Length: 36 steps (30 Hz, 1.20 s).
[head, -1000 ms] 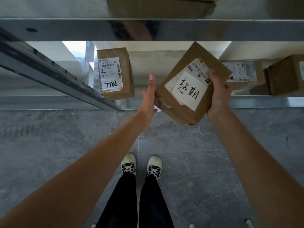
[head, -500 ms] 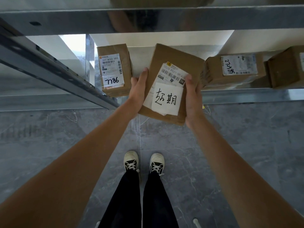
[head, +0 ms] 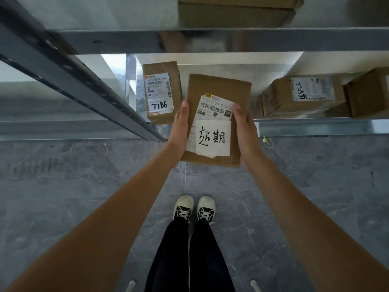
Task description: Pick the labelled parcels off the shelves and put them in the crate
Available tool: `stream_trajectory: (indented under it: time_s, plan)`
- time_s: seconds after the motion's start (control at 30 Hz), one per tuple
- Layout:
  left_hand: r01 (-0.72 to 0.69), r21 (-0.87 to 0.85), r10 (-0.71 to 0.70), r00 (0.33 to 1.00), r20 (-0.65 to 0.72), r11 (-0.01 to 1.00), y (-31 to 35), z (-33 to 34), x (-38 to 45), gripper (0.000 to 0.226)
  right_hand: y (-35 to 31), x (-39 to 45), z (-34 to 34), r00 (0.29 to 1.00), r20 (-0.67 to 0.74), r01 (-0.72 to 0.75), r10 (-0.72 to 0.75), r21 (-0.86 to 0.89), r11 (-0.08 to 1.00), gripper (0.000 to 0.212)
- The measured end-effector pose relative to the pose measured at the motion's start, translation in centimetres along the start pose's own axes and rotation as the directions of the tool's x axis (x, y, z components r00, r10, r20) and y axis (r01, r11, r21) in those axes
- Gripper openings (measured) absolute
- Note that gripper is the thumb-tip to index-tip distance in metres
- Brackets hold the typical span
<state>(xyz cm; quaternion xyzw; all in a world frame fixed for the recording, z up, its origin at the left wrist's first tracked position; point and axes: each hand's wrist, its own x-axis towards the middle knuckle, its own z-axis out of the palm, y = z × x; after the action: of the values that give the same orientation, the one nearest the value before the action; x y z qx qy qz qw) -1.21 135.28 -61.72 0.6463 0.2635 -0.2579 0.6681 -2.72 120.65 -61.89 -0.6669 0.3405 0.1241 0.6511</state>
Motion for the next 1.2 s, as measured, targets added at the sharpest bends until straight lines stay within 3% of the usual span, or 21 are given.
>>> stream_trajectory:
  time_s: [0.27,0.43,0.6,0.77,0.9,1.2]
  plan:
    - [0.121,-0.003,-0.121,0.992,0.037,0.993,2.7,0.6,-7.6,0.091,-4.2,-6.5,-2.6,0.998,-0.033,-0.051,0.049,-0.083,0.995,0.046]
    - [0.159,-0.022,-0.158,0.987,0.017,0.987,4.1,1.0,-12.8,0.073,-5.7,-11.5,-4.3,0.995,-0.038,-0.088,0.087,-0.020,0.996,0.041]
    - [0.217,-0.027,-0.217,0.976,-0.008,0.976,6.2,3.6,-16.0,0.070,-7.9,-13.3,-7.1,0.995,-0.014,-0.097,0.098,0.043,0.994,0.044]
    - [0.210,0.021,-0.209,0.977,-0.046,0.978,8.2,8.8,-18.4,0.071,-9.8,-13.7,-12.8,0.981,-0.009,-0.190,0.194,0.160,0.969,0.039]
    - [0.165,0.035,-0.165,0.986,-0.020,0.986,8.9,15.1,-20.7,0.071,-10.8,-13.1,-19.6,0.983,0.037,-0.186,0.182,0.187,0.965,0.024]
    - [0.165,-0.092,-0.163,0.986,0.028,0.982,7.2,30.4,-24.8,0.071,-12.1,-12.1,-35.1,0.996,0.042,-0.081,0.077,0.109,0.991,0.037]
